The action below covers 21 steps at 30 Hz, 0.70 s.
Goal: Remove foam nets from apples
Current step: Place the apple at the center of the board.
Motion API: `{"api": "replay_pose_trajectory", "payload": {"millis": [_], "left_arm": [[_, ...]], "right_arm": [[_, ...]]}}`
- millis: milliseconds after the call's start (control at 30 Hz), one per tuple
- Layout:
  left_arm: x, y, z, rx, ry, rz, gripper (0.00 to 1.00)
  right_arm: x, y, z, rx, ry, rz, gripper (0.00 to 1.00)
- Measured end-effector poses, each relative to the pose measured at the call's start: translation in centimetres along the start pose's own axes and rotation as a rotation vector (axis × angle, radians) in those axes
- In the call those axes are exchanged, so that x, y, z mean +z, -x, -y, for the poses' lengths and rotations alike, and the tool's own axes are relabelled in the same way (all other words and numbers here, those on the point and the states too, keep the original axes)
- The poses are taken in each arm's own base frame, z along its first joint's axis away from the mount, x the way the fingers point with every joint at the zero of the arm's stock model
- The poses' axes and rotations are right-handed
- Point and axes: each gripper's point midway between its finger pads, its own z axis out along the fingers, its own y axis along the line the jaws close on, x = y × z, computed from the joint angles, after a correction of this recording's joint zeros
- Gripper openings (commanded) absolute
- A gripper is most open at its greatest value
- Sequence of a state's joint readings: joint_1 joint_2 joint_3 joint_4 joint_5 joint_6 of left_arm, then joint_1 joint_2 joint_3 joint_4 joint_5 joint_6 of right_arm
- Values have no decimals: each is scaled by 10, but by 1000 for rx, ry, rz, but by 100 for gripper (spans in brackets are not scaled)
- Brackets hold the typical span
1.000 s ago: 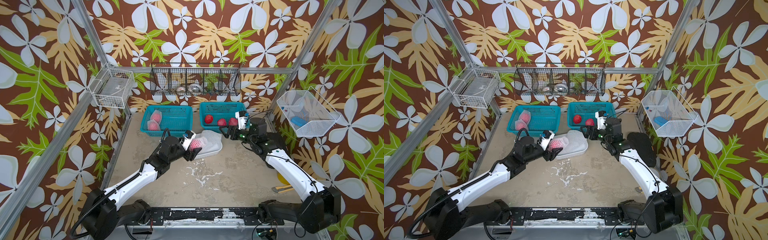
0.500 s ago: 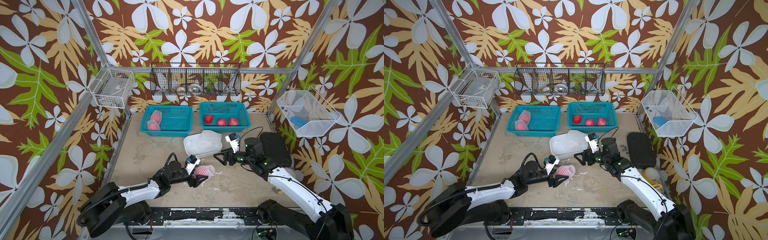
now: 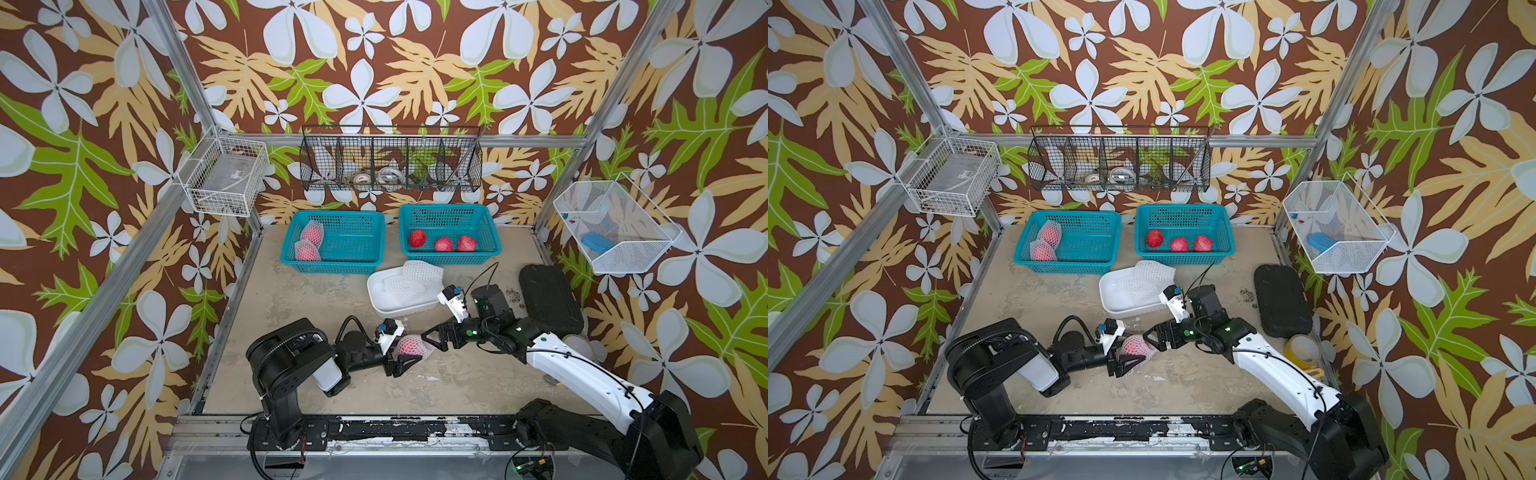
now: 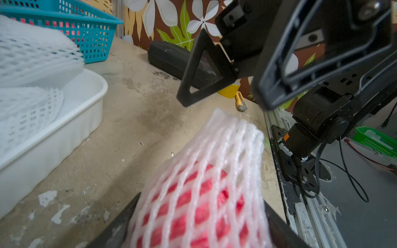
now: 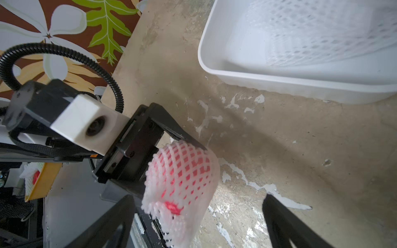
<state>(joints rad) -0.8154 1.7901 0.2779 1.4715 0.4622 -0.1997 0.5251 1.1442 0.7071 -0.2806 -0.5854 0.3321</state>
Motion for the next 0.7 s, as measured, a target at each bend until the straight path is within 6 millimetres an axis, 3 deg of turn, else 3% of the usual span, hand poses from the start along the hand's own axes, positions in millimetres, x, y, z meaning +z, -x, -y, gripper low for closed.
{"api": "replay_pose_trajectory", "payload": {"millis": [167,467,700], "left_arm": [[1,4,2,28,-12,23,75],[6,-18,-7,13,-3,-11,75],[15,-26,-27,-29,27,-24,77]], "right_arm": [[18,-11,6,7,-26,-68,93],[26,-8,-4,-30,0,-92,91],[42,-12,8,-1,-27,-142,85]]}}
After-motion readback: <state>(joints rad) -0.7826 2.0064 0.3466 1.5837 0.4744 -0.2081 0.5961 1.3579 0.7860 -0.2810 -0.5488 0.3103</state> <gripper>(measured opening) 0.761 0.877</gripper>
